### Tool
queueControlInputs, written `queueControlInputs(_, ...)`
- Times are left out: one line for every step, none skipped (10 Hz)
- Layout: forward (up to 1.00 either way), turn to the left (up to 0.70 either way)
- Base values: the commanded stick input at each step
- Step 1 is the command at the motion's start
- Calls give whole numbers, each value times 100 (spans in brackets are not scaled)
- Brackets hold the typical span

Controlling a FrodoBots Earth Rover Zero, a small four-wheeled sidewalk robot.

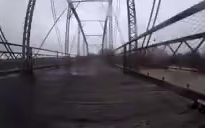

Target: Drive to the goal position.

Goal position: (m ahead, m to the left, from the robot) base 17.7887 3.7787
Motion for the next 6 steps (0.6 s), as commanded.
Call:
queueControlInputs(100, 0)
queueControlInputs(100, 0)
queueControlInputs(100, -1)
queueControlInputs(100, -4)
queueControlInputs(100, -8)
queueControlInputs(100, -6)
